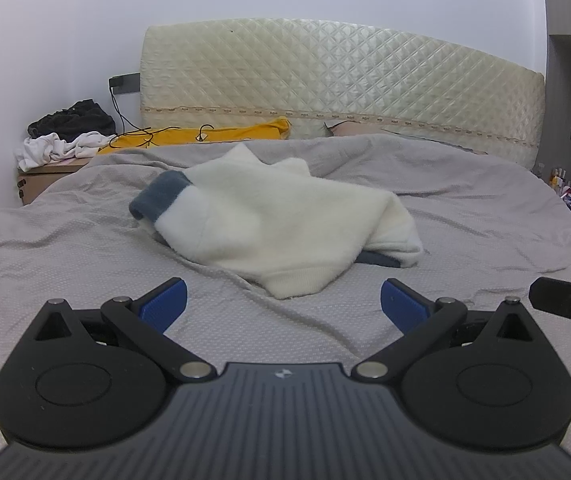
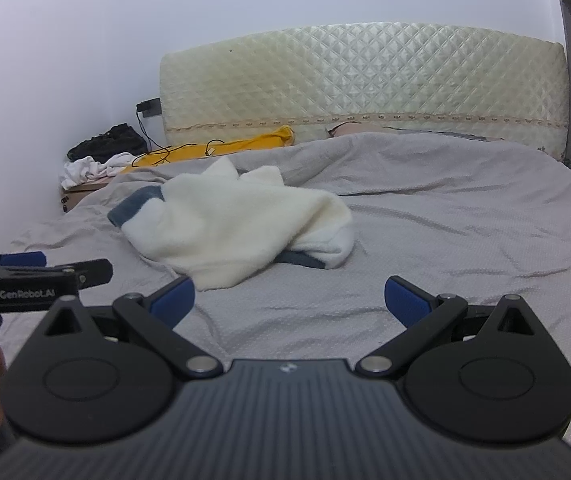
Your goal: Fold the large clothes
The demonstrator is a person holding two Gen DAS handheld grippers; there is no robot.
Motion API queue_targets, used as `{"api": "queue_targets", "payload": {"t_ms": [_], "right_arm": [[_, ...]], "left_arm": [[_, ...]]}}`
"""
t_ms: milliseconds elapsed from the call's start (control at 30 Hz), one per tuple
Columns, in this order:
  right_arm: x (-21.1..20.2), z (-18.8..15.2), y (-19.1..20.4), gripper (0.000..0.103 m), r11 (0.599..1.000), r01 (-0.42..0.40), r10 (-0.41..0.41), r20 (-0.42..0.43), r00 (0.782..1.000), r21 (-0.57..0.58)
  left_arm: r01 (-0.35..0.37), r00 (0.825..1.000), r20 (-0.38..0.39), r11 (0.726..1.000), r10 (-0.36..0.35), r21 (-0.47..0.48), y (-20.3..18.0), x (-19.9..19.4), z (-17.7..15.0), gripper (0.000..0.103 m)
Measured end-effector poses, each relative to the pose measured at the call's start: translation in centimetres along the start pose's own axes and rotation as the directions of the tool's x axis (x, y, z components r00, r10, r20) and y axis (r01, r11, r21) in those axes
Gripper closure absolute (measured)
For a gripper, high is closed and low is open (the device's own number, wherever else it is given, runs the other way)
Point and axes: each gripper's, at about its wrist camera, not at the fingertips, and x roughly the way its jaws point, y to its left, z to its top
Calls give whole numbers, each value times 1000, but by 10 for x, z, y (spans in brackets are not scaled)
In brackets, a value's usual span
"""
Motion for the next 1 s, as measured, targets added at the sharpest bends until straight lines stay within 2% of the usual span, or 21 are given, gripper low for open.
{"api": "queue_targets", "payload": {"t_ms": [233,767,1000], "right_arm": [[-1,-1,-3,0,1000,9,-9,22,1000,11],[4,-5,-4,0,999,51,-51,-3,999,12],[8,-7,-2,0,998,67,-67,-1,998,6]], "left_arm": [[3,1000,-3,1000,-3,-2,0,1,0,0],[24,999,-24,1000,-24,10,-2,8,2,0],[29,998,-56,999,-31,-40,6,20,3,0]]}}
